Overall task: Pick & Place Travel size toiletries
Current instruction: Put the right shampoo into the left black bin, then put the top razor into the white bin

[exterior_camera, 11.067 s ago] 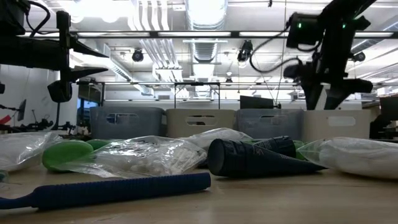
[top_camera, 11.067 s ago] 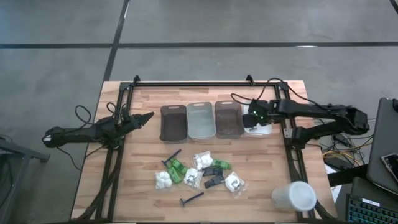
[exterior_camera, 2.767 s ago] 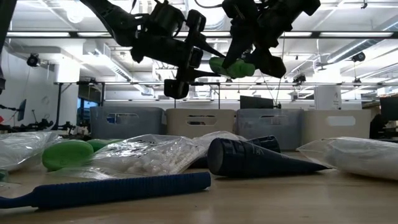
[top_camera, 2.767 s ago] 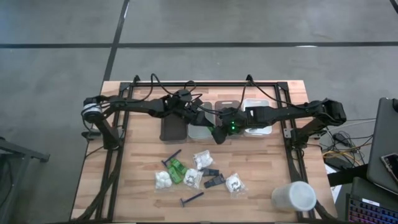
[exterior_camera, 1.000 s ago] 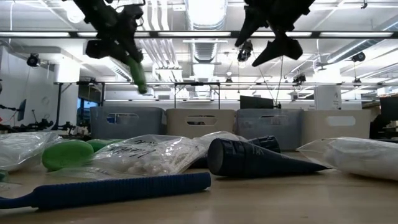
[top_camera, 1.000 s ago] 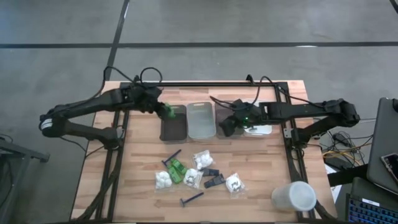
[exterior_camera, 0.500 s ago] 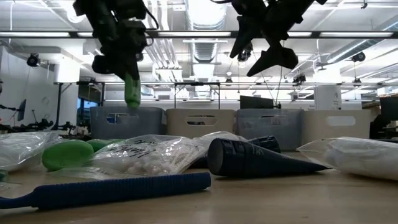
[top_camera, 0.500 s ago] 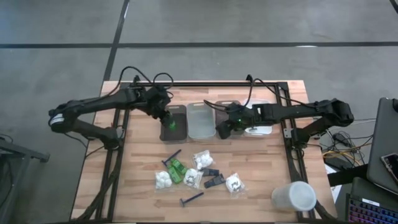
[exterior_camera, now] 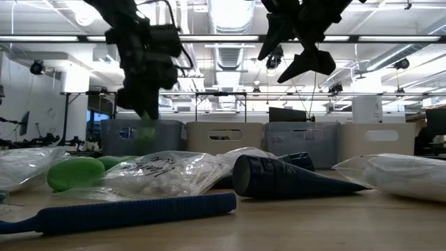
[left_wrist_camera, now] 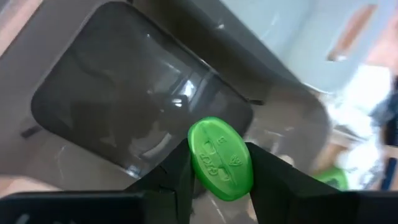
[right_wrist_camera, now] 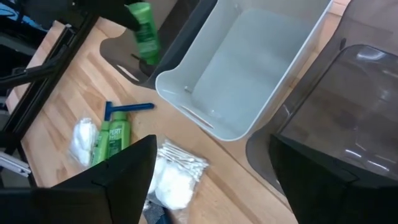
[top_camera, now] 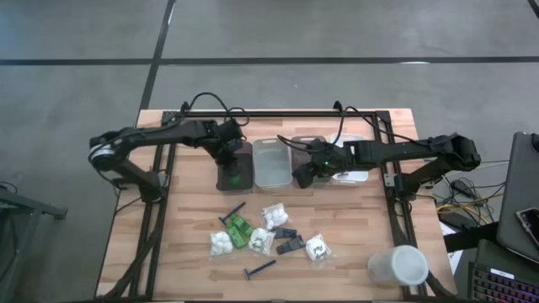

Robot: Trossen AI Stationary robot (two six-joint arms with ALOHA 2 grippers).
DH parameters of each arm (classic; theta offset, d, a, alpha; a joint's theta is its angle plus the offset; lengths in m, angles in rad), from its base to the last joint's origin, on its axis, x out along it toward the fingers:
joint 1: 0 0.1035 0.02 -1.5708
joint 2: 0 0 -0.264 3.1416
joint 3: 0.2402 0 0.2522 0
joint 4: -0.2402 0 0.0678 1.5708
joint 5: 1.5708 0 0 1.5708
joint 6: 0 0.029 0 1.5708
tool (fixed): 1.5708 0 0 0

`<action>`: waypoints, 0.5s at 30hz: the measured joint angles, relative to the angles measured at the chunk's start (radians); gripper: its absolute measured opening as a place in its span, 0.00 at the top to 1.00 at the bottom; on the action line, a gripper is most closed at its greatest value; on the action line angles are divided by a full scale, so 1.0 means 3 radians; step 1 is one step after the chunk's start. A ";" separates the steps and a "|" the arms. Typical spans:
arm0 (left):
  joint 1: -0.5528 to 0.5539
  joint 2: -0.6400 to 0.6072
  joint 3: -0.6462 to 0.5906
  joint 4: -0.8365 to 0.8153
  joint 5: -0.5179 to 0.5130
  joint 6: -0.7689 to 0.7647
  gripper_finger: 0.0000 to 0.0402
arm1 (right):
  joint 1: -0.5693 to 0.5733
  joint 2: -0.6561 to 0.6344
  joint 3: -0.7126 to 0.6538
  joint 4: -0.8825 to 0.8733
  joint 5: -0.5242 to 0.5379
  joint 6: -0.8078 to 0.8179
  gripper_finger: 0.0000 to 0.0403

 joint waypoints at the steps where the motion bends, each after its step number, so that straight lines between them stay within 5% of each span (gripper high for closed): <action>1: 0.0000 0.0058 0.0000 0.0037 -0.0047 0.0041 0.67 | 0.0000 0.0000 0.0000 0.0000 -0.0001 0.0001 0.23; 15: 0.0014 0.0110 -0.0001 0.0205 -0.0786 0.0340 0.44 | 0.0001 -0.0001 0.0000 -0.0029 0.0008 -0.0006 0.16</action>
